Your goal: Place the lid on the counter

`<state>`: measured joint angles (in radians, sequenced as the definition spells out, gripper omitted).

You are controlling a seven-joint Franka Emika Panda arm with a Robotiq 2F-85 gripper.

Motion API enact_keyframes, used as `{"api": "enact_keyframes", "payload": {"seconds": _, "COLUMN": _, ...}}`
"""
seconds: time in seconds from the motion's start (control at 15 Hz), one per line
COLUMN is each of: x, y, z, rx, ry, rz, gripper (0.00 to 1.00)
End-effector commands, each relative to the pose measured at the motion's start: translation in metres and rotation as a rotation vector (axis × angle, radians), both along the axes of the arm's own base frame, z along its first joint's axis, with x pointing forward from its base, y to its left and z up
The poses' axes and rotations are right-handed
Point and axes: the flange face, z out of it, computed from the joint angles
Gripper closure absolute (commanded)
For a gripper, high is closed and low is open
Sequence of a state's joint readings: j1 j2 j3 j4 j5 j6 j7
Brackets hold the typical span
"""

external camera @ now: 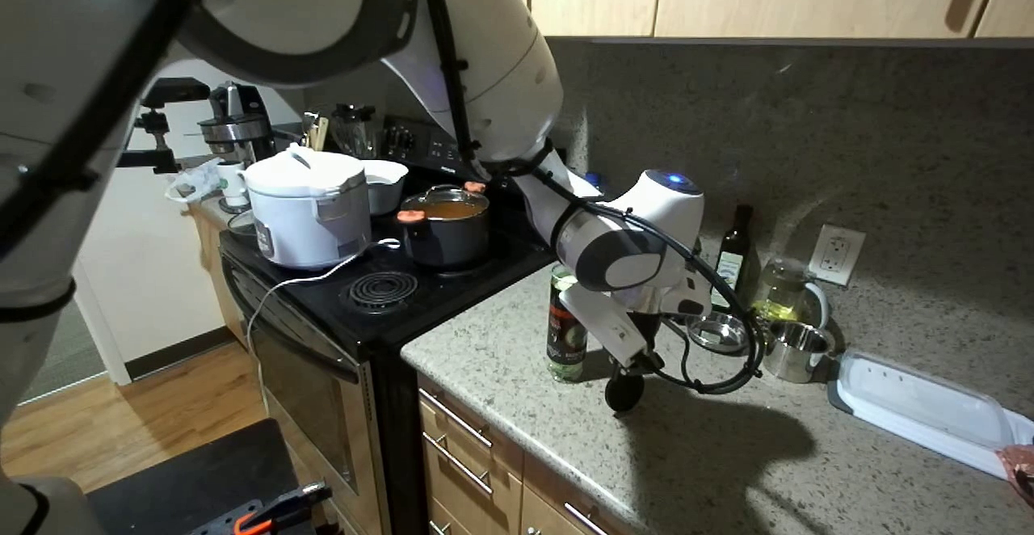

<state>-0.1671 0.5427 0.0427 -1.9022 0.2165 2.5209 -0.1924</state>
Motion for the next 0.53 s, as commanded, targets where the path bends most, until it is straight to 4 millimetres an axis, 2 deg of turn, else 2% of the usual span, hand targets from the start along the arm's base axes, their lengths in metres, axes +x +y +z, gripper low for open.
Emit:
{"api": "enact_keyframes", "payload": {"seconds": 0.0, "x": 0.004, "y": -0.009, "z": -0.001, "rx": 0.014, "ry": 0.022, "rz": -0.003, "gripper": 0.99}}
{"api": "enact_keyframes", "payload": {"seconds": 0.47, "x": 0.002, "y": -0.023, "z": -0.005, "rx": 0.025, "ry": 0.022, "rz": -0.033, "gripper": 0.99}}
